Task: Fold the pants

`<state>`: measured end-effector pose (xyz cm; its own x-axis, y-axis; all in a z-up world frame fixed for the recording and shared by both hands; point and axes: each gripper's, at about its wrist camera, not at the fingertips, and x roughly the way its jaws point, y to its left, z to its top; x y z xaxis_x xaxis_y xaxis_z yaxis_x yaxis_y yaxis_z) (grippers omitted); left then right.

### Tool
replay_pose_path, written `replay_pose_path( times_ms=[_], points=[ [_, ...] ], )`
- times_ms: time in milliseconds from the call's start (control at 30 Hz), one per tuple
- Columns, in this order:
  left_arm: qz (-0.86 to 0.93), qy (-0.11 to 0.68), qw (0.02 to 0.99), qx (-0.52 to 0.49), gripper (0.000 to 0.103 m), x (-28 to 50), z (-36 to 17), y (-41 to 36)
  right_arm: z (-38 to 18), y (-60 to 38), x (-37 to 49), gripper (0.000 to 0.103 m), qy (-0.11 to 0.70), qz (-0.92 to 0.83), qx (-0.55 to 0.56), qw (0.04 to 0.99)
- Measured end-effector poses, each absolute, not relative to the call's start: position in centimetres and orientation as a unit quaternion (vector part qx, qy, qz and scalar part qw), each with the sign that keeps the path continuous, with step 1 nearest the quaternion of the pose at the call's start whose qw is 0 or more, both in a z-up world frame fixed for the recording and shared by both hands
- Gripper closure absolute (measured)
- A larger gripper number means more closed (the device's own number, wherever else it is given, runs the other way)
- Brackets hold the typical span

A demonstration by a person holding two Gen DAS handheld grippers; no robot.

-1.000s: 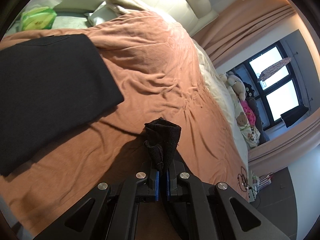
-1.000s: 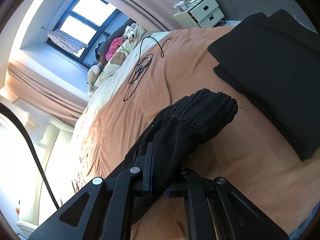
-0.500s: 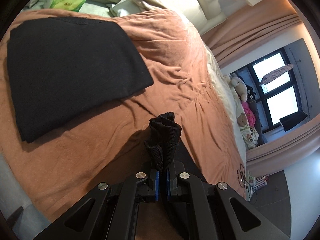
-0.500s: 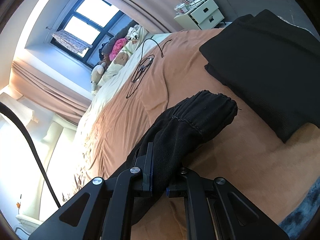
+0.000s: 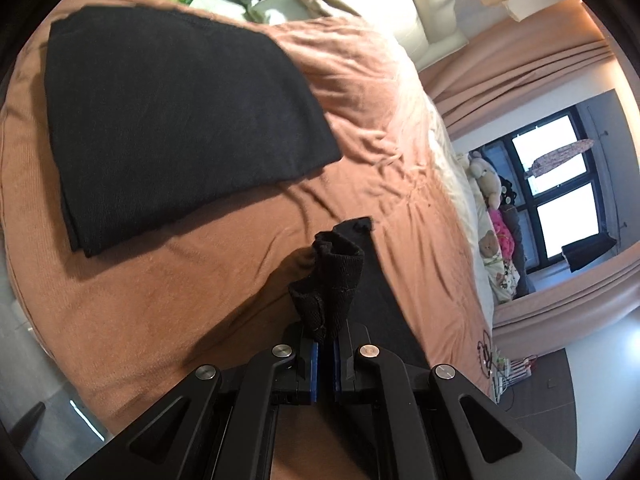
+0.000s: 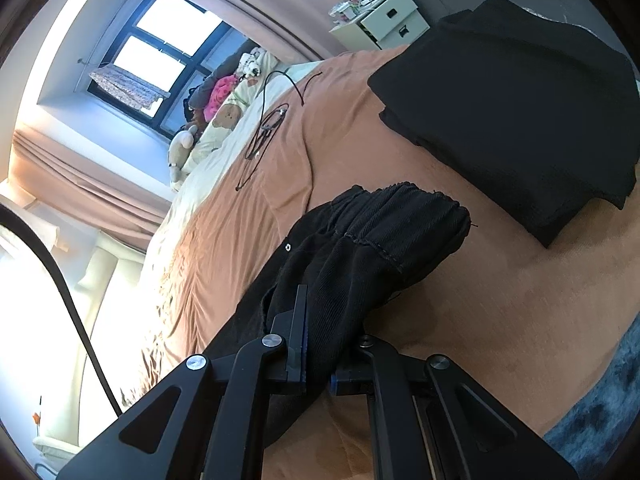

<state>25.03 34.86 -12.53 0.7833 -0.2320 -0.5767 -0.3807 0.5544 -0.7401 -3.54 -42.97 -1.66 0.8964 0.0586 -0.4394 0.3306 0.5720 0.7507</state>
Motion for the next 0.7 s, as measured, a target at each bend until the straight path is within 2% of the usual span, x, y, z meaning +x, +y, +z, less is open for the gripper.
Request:
replay_pose_path(
  times_ms=[167,300,600,700],
  points=[
    [0.041,0.309,0.831,-0.461,0.098,24.3,-9.9,35.9,-1.1,-42.6,-4.3,0.1,0.211,-0.071,0.456,0.862],
    [0.048,0.313,0.831,-0.457,0.098,23.1,-9.9,36.6,-1.6,-42.2,-5.1,0.1,0.214,-0.066,0.456,0.861],
    [0.096,0.393,0.787,-0.465,0.095,21.3,-17.0,37.0,-6.1,-41.8,-6.4,0.098,0.27,-0.107,0.451,0.844],
    [0.109,0.398,0.788,-0.458,0.082,20.4,-17.7,37.1,-6.7,-41.7,-7.2,0.093,0.284,-0.124,0.445,0.84]
  ],
)
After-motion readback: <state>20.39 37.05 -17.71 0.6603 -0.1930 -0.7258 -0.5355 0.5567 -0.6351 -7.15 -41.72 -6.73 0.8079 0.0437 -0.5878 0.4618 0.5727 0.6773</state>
